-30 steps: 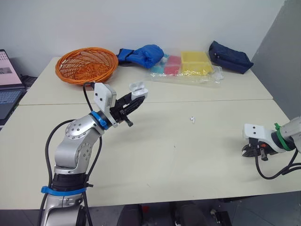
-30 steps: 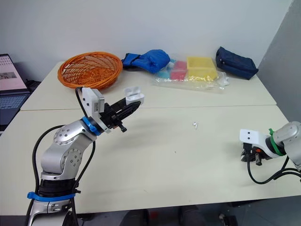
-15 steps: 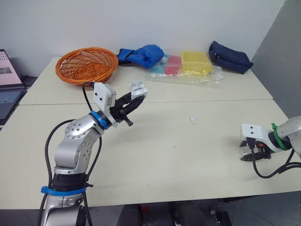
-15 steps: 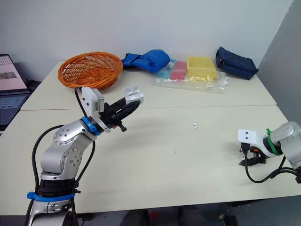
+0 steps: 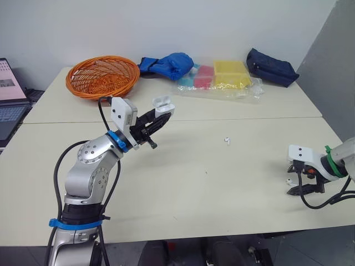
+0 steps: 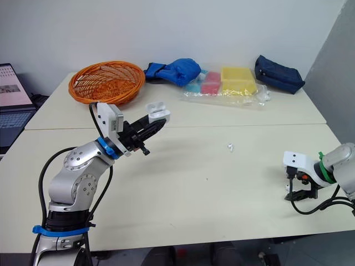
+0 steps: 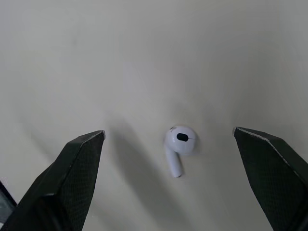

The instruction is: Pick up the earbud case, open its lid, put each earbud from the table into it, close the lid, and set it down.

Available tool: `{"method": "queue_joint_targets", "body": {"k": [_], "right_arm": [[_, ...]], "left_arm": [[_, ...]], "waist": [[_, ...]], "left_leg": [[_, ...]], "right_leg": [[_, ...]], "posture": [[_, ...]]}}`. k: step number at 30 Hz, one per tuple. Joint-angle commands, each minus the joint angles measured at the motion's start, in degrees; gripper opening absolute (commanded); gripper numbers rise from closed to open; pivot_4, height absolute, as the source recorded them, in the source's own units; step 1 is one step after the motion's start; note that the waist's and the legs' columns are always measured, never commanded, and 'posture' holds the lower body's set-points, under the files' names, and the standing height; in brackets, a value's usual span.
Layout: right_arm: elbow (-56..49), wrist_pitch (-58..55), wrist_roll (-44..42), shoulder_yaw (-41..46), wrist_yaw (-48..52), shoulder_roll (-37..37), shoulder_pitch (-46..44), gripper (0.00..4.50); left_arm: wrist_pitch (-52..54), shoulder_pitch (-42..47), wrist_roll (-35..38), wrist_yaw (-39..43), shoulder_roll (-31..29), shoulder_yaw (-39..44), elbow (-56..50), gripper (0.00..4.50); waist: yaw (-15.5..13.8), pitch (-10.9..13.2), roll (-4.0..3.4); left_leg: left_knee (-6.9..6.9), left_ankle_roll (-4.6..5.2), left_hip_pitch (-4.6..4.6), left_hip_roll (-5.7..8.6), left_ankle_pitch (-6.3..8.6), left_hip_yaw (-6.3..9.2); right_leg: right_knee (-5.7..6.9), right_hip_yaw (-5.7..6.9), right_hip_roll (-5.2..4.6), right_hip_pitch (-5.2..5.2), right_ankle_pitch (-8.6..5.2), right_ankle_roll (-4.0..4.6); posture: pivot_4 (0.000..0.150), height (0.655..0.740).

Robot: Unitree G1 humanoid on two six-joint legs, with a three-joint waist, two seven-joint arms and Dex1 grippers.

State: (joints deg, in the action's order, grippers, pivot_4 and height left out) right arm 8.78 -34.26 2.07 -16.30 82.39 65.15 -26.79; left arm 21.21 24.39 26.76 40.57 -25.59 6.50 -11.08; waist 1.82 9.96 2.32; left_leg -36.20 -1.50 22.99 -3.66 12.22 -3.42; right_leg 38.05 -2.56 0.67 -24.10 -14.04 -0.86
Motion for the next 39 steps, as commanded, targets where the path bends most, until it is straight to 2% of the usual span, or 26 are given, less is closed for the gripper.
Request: {"method": "queue_joint_targets", "body": {"k": [1, 3, 7, 30, 33, 37, 39], "right_arm": [[-1.02, -3.91, -1.03, 2.02, -0.4, 0.63, -0.73, 4.31], [-0.68, -4.71, -1.16, 1.99, -1.16, 0.19, -1.1, 3.88], [-0.29, -4.18, -1.06, 1.57, -2.09, -0.01, -1.19, 2.47], [-3.19, -7.99, -2.34, 2.14, -4.57, -0.79, 1.19, 2.47], [-3.15, -8.19, -2.46, 2.23, -5.12, -1.23, 1.2, 1.88], [-3.44, -8.31, -2.86, 2.22, -4.9, -1.08, 1.49, 0.49], [-3.66, -8.42, -3.05, 2.21, -4.65, -1.0, 1.6, 0.4]], "left_arm": [[-0.86, 0.7, 0.47, -0.21, -0.15, 0.45, -1.31, 0.76], [-0.8, 0.62, 0.49, -0.27, -0.16, 0.44, -1.48, 0.76], [-0.66, 0.76, 0.51, -0.32, -0.28, 0.5, -1.49, 0.76], [-0.27, 1.52, 0.52, 0.27, -1.5, 0.52, -1.07, 0.76], [-0.16, 1.64, 0.57, 0.24, -1.59, 0.47, -0.99, 0.76], [-0.11, 1.83, 0.55, 0.11, -1.73, 0.51, -0.9, 0.76], [-0.13, 1.86, 0.47, 0.11, -1.78, 0.48, -0.85, 0.76]], "waist": [[0.0, 0.0, 0.0], [0.0, 0.0, 0.0], [0.0, 0.0, 0.0], [0.01, 0.0, 0.0], [0.01, 0.0, 0.0], [0.01, 0.0, 0.0], [0.01, 0.0, 0.0]], "left_leg": [[0.0, 0.0, 0.0, 0.0, 0.0, 0.0], [0.0, 0.0, 0.0, 0.0, 0.0, 0.0], [0.0, 0.0, 0.01, 0.0, 0.0, 0.01], [-0.01, 0.0, 0.0, 0.0, 0.0, 0.01], [-0.01, 0.0, 0.0, 0.0, 0.0, 0.01], [-0.01, 0.0, 0.0, 0.0, 0.0, 0.01], [-0.01, 0.0, 0.0, 0.0, 0.0, 0.01]], "right_leg": [[0.0, 0.0, 0.0, 0.0, 0.0, 0.0], [0.0, 0.01, 0.0, 0.0, 0.0, 0.0], [-0.01, 0.01, 0.0, 0.0, 0.0, 0.0], [0.01, 0.01, 0.01, 0.01, 0.0, 0.0], [0.01, 0.01, 0.01, 0.01, 0.0, 0.0], [0.01, 0.02, 0.01, 0.01, 0.0, 0.0], [0.01, 0.02, 0.01, 0.01, 0.0, -0.01]], "posture": [[0.15, 0.74], [0.15, 0.74], [0.15, 0.74], [0.15, 0.74], [0.15, 0.74], [0.15, 0.74], [0.15, 0.74]]}}
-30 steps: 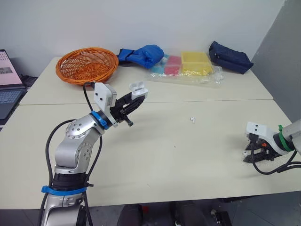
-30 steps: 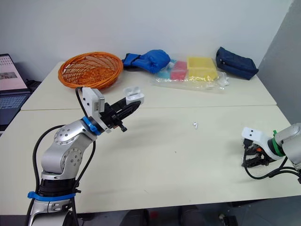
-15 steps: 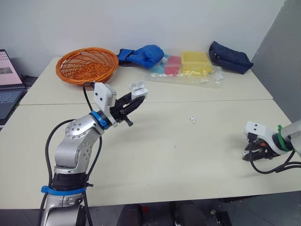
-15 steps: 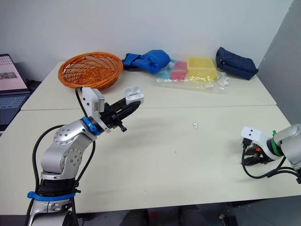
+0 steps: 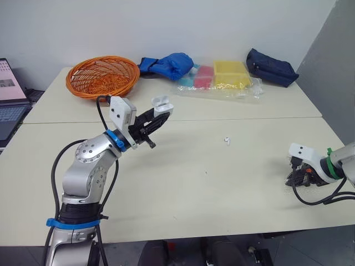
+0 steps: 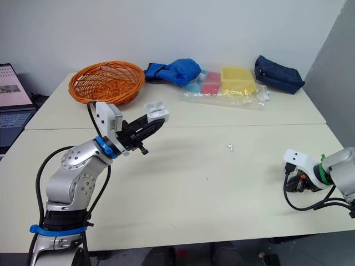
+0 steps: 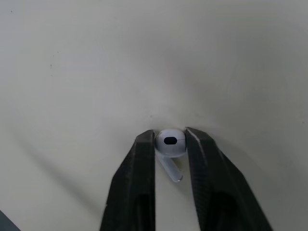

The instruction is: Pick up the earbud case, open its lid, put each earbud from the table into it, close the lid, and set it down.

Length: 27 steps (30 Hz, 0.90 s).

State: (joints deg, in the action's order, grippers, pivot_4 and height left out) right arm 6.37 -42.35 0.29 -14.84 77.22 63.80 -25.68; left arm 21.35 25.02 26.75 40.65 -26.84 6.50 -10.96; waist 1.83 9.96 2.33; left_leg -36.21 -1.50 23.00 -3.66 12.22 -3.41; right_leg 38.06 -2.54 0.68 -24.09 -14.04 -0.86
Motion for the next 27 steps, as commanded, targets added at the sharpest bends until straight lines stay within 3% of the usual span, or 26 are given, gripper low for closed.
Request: {"method": "queue_joint_targets", "body": {"k": [1, 7, 14, 21, 27], "right_arm": [[-1.3, -0.25, -1.27, 0.73, 0.61, 0.47, 0.59, 0.4], [-1.81, 0.75, -3.0, 1.66, 1.41, 0.24, -0.63, 0.4], [-11.09, 8.22, -14.79, 10.42, 1.36, -8.51, -11.83, 0.4], [-17.15, 6.98, -22.37, 16.36, -8.97, -19.68, -20.24, 0.4], [-21.28, 4.71, -26.07, 18.63, -23.88, -32.1, -25.31, 0.4]], "left_arm": [[-0.28, 1.14, 0.47, 0.14, -0.63, 0.51, -0.92, 0.76], [-0.53, 1.27, 0.43, 0.34, -0.7, 0.5, -0.55, 0.76], [-1.37, 1.12, 0.55, 0.38, 0.32, -0.09, -0.73, 0.76], [-3.27, 2.4, -0.09, 0.32, 2.29, -1.03, 1.09, 0.76], [-8.33, 5.54, -2.57, -0.98, 6.94, -3.47, 4.72, 0.76]], "waist": [[0.0, 0.0, 0.0], [0.0, 0.0, 0.0], [0.66, 0.04, -0.07], [-0.12, 0.04, -0.06], [-0.19, 0.03, -0.06]], "left_leg": [[0.0, 0.0, 0.0, 0.0, 0.0, 0.0], [0.0, 0.0, 0.0, 0.0, 0.0, 0.01], [-0.01, 0.0, -0.05, -0.02, 0.0, 0.12], [0.0, 0.0, 0.06, 0.0, 0.0, 0.03], [-0.03, 0.0, 0.08, -0.01, 0.0, 0.06]], "right_leg": [[0.0, 0.0, 0.0, 0.0, 0.0, 0.0], [0.01, 0.01, 0.01, 0.0, 0.0, 0.0], [0.08, -0.02, 0.12, -0.01, 0.04, -0.01], [-0.01, 0.01, 0.01, -0.01, 0.03, -0.01], [0.03, 0.04, 0.0, -0.02, 0.05, 0.0]], "posture": [[0.15, 0.74], [0.15, 0.74], [0.15, 0.74], [0.15, 0.74], [0.15, 0.74]]}}
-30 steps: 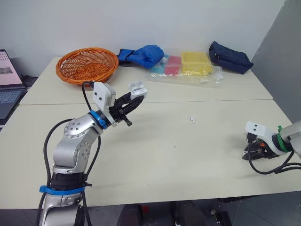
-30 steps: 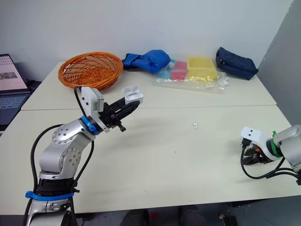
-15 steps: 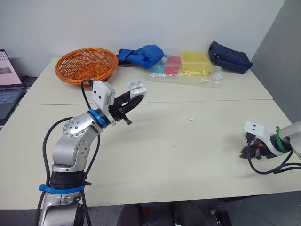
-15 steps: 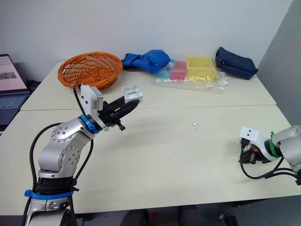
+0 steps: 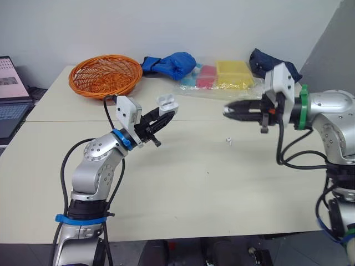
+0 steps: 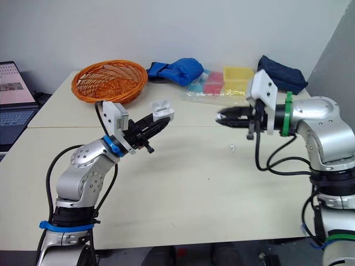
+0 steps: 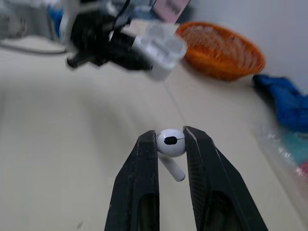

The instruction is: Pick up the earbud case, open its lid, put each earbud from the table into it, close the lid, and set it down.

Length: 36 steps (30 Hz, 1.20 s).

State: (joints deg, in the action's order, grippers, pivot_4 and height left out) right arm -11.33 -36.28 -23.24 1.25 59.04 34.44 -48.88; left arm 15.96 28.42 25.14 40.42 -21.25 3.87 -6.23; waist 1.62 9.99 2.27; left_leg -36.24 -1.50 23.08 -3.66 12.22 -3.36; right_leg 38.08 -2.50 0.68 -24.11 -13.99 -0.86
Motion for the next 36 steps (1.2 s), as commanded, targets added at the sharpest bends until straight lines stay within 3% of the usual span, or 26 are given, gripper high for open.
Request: {"method": "queue_joint_targets", "body": {"k": [1, 5, 15, 19, 25, 36], "right_arm": [[-4.1, -2.16, -3.2, 2.52, -7.34, -4.09, -2.41, 0.4], [-5.38, -8.69, -7.96, 6.1, -18.76, -11.74, -4.24, 0.4], [-6.58, -8.03, -11.45, 7.67, -36.05, -27.49, -3.81, 0.4], [-4.98, -9.12, -17.8, 12.23, -46.28, -36.48, -4.69, 0.4], [-6.2, -10.9, -18.99, 9.75, -46.8, -35.18, -1.75, 0.4], [-5.76, -11.97, -22.28, 7.54, -52.17, -39.96, 0.8, 0.4]], "left_arm": [[-3.48, 2.66, -1.2, -0.89, 1.97, -0.93, 0.73, 0.76], [-4.62, 4.18, -1.85, -1.62, 3.67, -1.43, 2.2, 0.76], [-5.03, 6.0, -1.82, -5.39, 7.87, -1.65, 1.81, 0.76], [-5.89, 6.92, -2.41, -6.13, 8.09, -1.64, 2.72, 0.76], [-7.11, 7.85, -3.19, -7.14, 8.18, -1.18, 3.44, 0.76], [-12.32, 9.11, -6.72, -9.16, 9.56, -1.95, 5.6, 0.76]], "waist": [[0.01, 0.0, 0.0], [0.03, 0.0, 0.0], [0.1, -0.01, -0.01], [0.17, -0.01, -0.02], [0.17, -0.01, -0.02], [0.2, -0.01, -0.02]], "left_leg": [[0.0, 0.0, -0.01, -0.02, 0.0, 0.0], [0.0, 0.0, 0.01, -0.03, 0.0, -0.01], [0.03, 0.0, 0.08, -0.04, 0.0, 0.04], [0.03, 0.0, 0.08, -0.04, 0.0, 0.02], [0.03, 0.0, 0.16, -0.02, 0.0, 0.04], [0.04, 0.01, 0.26, -0.04, 0.0, 0.1]], "right_leg": [[0.02, 0.0, 0.01, 0.0, 0.0, 0.0], [0.04, -0.02, 0.01, -0.02, 0.05, 0.09], [0.03, 0.01, 0.02, -0.06, 0.06, 0.1], [0.03, 0.0, 0.02, -0.06, 0.06, 0.1], [-0.06, 0.03, 0.0, -0.07, 0.05, 0.09], [-0.06, 0.06, 0.03, -0.16, 0.03, 0.05]], "posture": [[0.15, 0.74], [0.15, 0.74], [0.15, 0.74], [0.15, 0.74], [0.15, 0.74], [0.15, 0.74]]}}
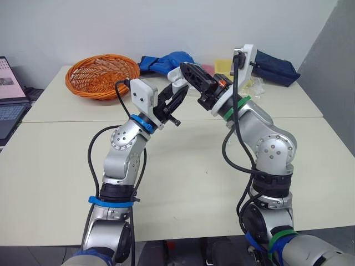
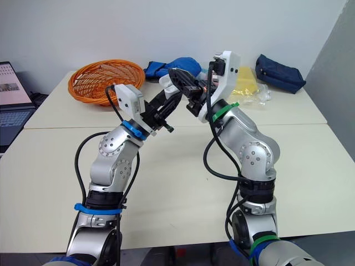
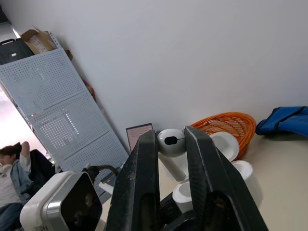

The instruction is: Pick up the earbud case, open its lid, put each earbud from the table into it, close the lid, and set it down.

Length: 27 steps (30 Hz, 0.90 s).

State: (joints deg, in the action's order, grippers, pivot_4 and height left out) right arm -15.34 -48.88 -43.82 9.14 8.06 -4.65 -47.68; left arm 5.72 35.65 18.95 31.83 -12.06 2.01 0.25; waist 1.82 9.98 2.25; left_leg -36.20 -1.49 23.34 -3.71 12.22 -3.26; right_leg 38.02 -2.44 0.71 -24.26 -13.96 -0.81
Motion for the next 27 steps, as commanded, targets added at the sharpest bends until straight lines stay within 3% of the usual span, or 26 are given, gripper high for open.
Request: {"method": "queue_joint_targets", "body": {"k": [1, 27], "right_arm": [[-1.32, 0.81, -2.19, 0.08, -2.05, -1.57, -0.45, 0.4], [1.37, 2.63, -1.95, -2.4, -3.39, -0.63, 0.17, 0.4]], "left_arm": [[-2.45, 2.05, -0.74, -0.66, 0.45, -0.05, -0.71, 0.76], [-2.92, 1.59, -0.95, -0.75, 1.53, -0.53, -2.36, 0.76]], "waist": [[0.0, 0.0, 0.0], [0.01, 0.0, 0.0]], "left_leg": [[0.0, 0.0, 0.02, 0.0, 0.0, 0.01], [0.0, 0.0, 0.15, 0.0, 0.0, 0.05]], "right_leg": [[-0.01, 0.0, 0.0, -0.01, 0.0, 0.0], [-0.06, 0.04, 0.0, -0.1, -0.04, -0.06]], "posture": [[0.15, 0.74], [0.15, 0.74]]}}
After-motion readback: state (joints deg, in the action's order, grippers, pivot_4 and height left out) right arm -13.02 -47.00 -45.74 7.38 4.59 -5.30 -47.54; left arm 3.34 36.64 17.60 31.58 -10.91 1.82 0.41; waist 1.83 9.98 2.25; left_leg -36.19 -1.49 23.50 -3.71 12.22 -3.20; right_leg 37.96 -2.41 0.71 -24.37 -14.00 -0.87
